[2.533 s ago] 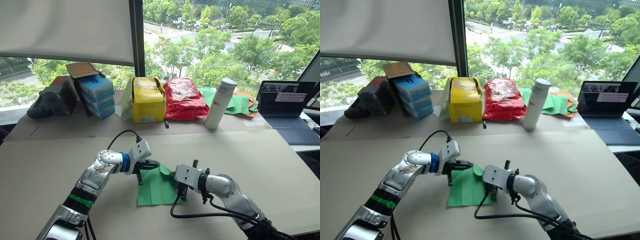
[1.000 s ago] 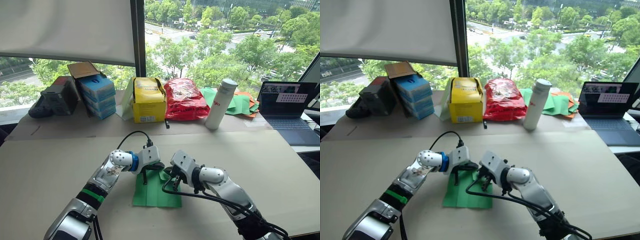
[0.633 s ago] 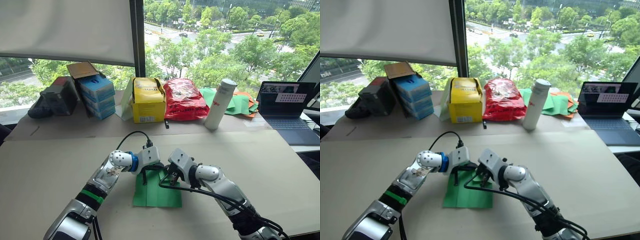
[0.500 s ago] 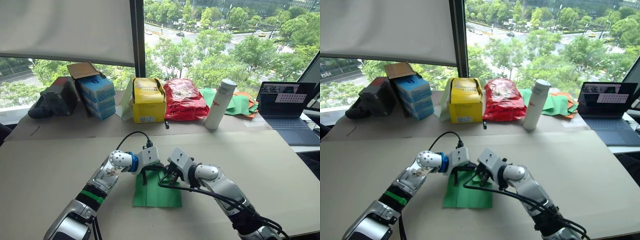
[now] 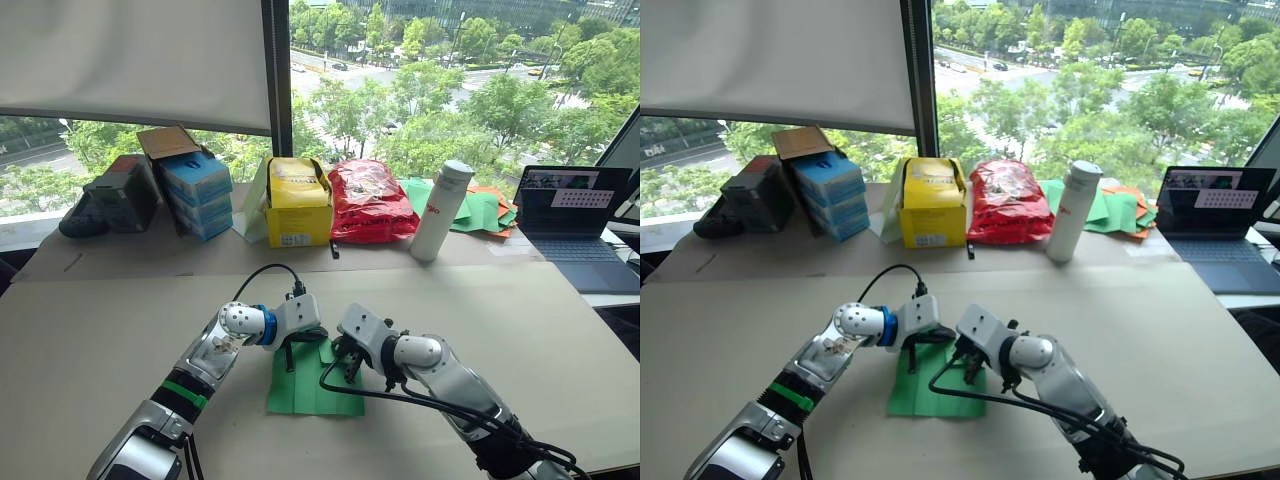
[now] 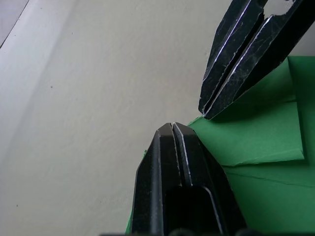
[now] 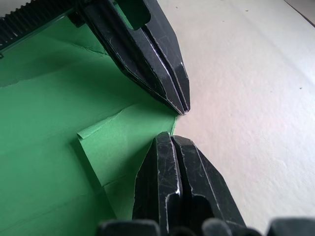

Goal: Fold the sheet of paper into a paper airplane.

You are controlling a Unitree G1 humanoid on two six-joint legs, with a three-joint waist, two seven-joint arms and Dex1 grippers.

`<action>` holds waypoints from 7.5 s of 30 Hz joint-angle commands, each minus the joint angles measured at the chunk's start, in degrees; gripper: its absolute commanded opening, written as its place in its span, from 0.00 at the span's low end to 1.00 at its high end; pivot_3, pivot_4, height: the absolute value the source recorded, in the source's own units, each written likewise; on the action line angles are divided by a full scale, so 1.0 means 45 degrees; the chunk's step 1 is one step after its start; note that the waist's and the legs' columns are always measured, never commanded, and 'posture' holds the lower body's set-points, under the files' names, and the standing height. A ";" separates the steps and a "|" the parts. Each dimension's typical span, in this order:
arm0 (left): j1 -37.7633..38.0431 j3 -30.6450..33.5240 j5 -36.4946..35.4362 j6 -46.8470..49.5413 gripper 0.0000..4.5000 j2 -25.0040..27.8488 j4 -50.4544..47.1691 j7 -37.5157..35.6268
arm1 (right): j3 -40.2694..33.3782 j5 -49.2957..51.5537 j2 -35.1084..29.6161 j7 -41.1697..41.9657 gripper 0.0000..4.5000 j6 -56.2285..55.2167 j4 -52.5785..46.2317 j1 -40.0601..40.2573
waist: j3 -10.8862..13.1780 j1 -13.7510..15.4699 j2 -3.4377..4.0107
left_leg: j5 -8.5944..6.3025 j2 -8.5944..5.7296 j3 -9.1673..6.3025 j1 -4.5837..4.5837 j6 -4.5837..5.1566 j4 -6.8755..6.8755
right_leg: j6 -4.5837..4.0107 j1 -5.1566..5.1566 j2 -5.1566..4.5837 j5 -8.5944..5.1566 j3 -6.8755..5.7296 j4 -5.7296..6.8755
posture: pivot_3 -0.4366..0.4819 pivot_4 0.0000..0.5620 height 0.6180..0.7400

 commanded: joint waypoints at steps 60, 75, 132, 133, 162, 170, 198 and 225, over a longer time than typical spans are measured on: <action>0.2189 0.4987 -0.4007 0.5427 0.00 0.1076 -0.4473 0.1079 | -0.1129 0.2360 0.0237 0.0222 0.01 -0.1682 -0.0138 0.0279 | -0.0114 -0.0083 0.0034 | 0.0001 0.0002 -0.0013 -0.0087 -0.0003 -0.0001 | 0.0010 -0.0061 -0.0017 -0.0002 -0.0004 -0.0036 | 0.48 0.27 1.00; 0.4436 0.6410 -0.6911 0.8044 0.63 -0.0162 -0.5648 0.2768 | -0.0483 0.1701 0.0186 0.0418 0.00 -0.1757 0.0350 0.0591 | -0.0058 -0.0032 0.0042 | 0.0038 0.0003 -0.0022 -0.0071 -0.0072 -0.0002 | 0.0010 -0.0049 -0.0041 0.0001 0.0060 -0.0025 | 0.48 0.27 1.00; 0.4770 0.1472 -0.1409 0.0712 0.01 0.1921 -0.4730 0.2136 | -0.1668 0.1557 0.1966 -0.1132 0.00 -0.4244 0.1266 -0.0182 | -0.0038 -0.0106 0.0075 | 0.0013 -0.0013 -0.0015 -0.0039 -0.0030 -0.0098 | -0.0010 -0.0053 -0.0112 -0.0003 0.0008 -0.0037 | 0.48 0.27 1.00; 0.4744 0.1462 -0.1399 0.0719 0.01 0.1916 -0.4722 0.2116 | -0.1436 0.1302 0.2000 -0.1126 0.00 -0.4420 0.1689 -0.0337 | -0.0038 -0.0104 0.0075 | 0.0013 -0.0012 -0.0014 -0.0038 -0.0030 -0.0098 | -0.0007 -0.0052 -0.0077 -0.0001 -0.0002 -0.0037 | 0.48 0.27 1.00; 0.2516 0.4155 -0.5794 0.5976 0.15 0.2242 -0.5242 0.0791 | 0.0275 -0.0479 0.1528 -0.0479 0.00 -0.2411 0.3364 -0.0407 | -0.0037 -0.0190 0.0078 | 0.0053 -0.0007 -0.0013 0.0001 -0.0097 -0.0089 | -0.0001 -0.0013 -0.0039 -0.0005 -0.0001 -0.0036 | 0.48 0.27 1.00; 0.1846 0.2186 -0.4015 0.5348 0.00 0.1554 -0.4316 0.1478 | 0.0867 -0.0940 0.1387 -0.0349 0.00 -0.0881 0.2927 -0.0734 | -0.0039 -0.0167 0.0076 | 0.0054 -0.0009 -0.0005 -0.0005 -0.0098 -0.0090 | -0.0003 -0.0021 -0.0018 -0.0005 0.0007 -0.0033 | 0.48 0.27 1.00; 0.1871 -0.0033 -0.1354 0.4804 0.00 0.0561 -0.2060 0.1756 | 0.0843 -0.1169 0.1680 -0.0384 0.00 -0.1101 0.2792 -0.0645 | -0.0120 -0.0066 0.0074 | 0.0008 -0.0008 -0.0008 0.0057 -0.0018 -0.0090 | -0.0003 0.0024 -0.0031 -0.0005 0.0022 -0.0027 | 0.48 0.27 1.00; 0.5478 0.2314 -0.2698 0.6127 0.00 0.3279 -0.5707 0.1543 | 0.0985 -0.1244 0.1770 -0.0327 0.00 -0.1265 0.2812 -0.0624 | -0.0191 -0.0314 0.0086 | 0.0003 0.0013 -0.0009 0.0134 -0.0049 -0.0171 | -0.0049 0.0013 -0.0135 -0.0031 0.0099 -0.0029 | 0.48 0.27 1.00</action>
